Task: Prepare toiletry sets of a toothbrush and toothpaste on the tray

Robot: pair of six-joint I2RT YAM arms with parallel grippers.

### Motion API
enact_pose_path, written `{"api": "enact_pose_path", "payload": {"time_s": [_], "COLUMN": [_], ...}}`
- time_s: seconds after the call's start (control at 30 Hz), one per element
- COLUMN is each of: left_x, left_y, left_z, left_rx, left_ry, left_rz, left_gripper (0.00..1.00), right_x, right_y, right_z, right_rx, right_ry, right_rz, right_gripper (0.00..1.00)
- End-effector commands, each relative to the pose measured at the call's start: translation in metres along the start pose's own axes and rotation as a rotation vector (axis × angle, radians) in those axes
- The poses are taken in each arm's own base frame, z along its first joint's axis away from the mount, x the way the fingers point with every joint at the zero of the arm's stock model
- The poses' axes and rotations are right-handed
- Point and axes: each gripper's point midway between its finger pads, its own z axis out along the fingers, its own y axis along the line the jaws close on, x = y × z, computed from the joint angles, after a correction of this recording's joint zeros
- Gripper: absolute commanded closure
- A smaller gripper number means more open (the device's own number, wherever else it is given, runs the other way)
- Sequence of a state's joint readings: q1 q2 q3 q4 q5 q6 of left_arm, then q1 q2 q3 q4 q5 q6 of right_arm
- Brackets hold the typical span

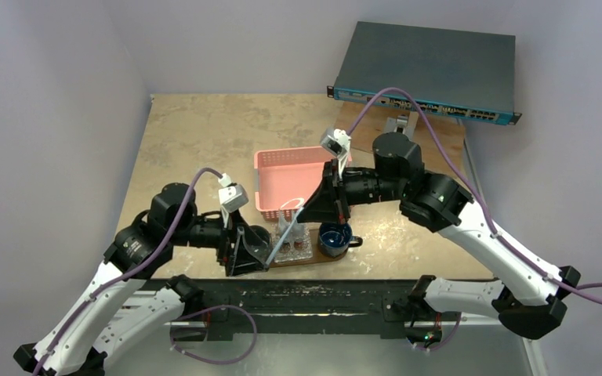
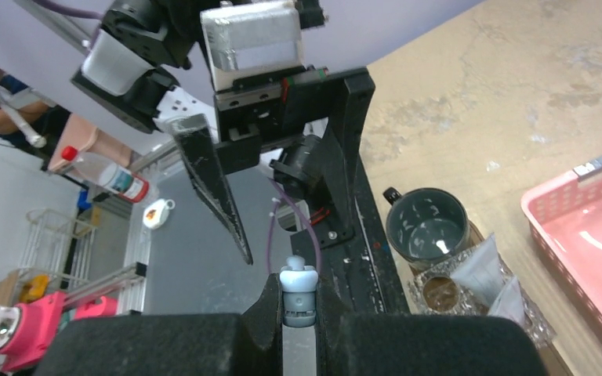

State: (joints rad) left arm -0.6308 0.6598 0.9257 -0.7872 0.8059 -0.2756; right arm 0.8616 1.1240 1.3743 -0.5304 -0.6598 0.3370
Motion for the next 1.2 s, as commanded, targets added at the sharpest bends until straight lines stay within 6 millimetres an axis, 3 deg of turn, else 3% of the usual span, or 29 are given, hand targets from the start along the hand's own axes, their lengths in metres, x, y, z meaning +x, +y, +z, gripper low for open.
{"api": "enact_pose_path", "payload": {"time_s": [0.0, 0.37, 0.7, 0.83, 1.17], "left_x": [-0.026, -0.036, -0.039, -0.039, -0.027], "left_y": [0.007, 0.032, 0.058, 0.067, 0.083], "left_z": [-0.005, -0.018, -0.031, -0.035, -0.037], "left_rx": [-0.089, -0.270, -0.429, -0.478, -0.535], "left_ry": [-0.106, -0.193, -0.276, -0.303, -0.302], "left_rz": [0.045, 0.066, 0.075, 0.084, 0.106], "left_gripper": [0.02, 0.00, 0.00, 0.00, 0.00], "right_x": [-0.004, 0.012, 0.032, 0.041, 0.041], "right_y": [0.001, -0.002, -0.025, -0.046, -0.064], "right_z": [-0.011, -0.009, -0.009, -0.008, 0.002], "right_rx": [0.119, 0.370, 0.627, 0.734, 0.815], "right_ry": [-0.015, 0.023, 0.056, 0.058, 0.016], "right_rz": [-0.063, -0.104, -0.097, -0.097, -0.088], "right_gripper": [1.00, 1.00, 1.00, 1.00, 1.00]}}
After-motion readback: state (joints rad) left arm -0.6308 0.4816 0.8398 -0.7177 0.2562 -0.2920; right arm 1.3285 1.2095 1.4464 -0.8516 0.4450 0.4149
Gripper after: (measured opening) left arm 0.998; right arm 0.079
